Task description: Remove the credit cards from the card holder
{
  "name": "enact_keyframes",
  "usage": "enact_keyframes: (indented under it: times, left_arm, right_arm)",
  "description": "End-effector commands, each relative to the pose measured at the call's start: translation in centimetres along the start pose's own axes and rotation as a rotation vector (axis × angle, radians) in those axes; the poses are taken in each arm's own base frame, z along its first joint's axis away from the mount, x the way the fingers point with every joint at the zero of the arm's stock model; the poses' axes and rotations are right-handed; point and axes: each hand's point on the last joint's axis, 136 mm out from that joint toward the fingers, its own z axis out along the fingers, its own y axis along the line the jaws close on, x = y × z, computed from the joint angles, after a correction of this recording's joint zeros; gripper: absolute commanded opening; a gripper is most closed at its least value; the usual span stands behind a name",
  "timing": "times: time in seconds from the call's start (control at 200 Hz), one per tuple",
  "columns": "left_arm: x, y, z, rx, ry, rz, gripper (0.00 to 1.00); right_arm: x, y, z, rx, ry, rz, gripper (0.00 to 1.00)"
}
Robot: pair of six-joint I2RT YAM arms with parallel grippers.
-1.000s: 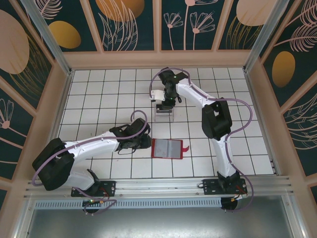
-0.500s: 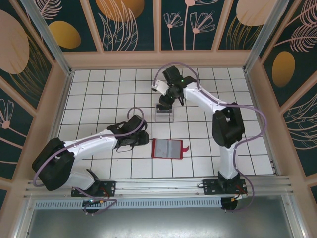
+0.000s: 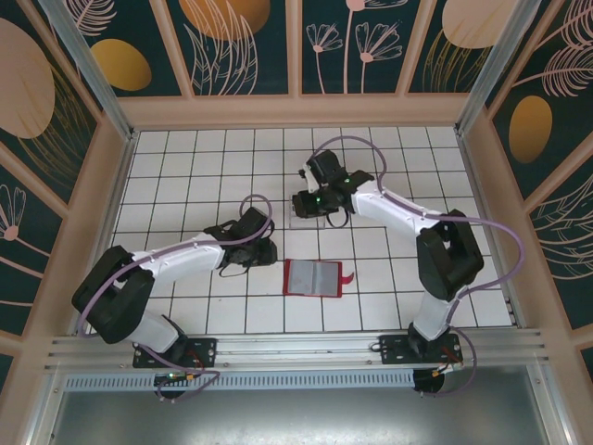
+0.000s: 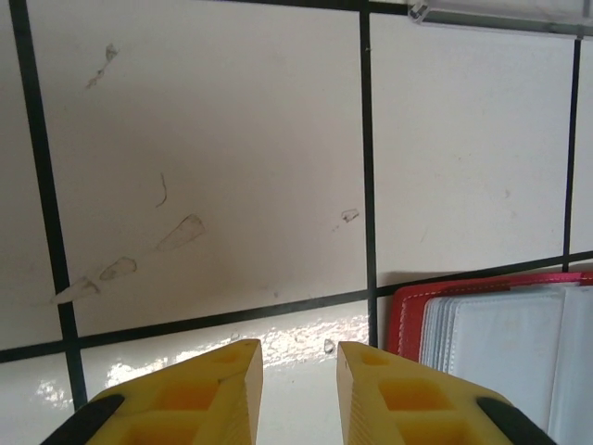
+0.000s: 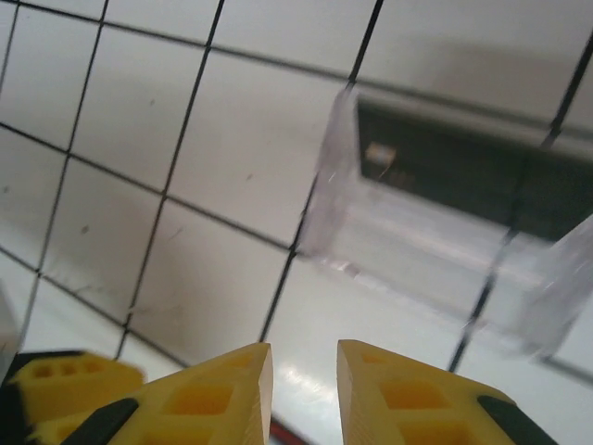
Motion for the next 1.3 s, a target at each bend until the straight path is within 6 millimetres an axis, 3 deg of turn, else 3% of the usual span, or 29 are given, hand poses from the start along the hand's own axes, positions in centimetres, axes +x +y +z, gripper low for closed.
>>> enact_keyframes:
  times: [0.0,0.195,0.59,0.801,1.296]
  left_arm:
    - [-1.4,-0.8,-0.2,0.033,-0.024,0.018,0.29]
    - [-1.7,-0.2,0.1,0.076,-0.021,-0.030,0.29]
    - [-3.0,1.8,-0.2,0.082,-0.036,-0.077,0.29]
    - [-3.2,2.4,-0.2,0.073,-0.040,-0.081,0.29]
    - [-3.1,4.4,-0.3,0.044,-0.045,-0.102,0.29]
  right_arm:
    - [0.7,2.7,-2.0,-0.065,-0.047,0.120,0.26]
    - [3.7,3.0,-3.0,-0.080,-0.036,0.199,0.28]
    - [12.1,4.3,-0.9,-0.099,0.164,0.274,0.28]
    - [13.7,4.6,0.2,-0.094,0.210,0.288,0.28]
    - [15.4,5.9,3.8,-0.100,0.310,0.270,0.29]
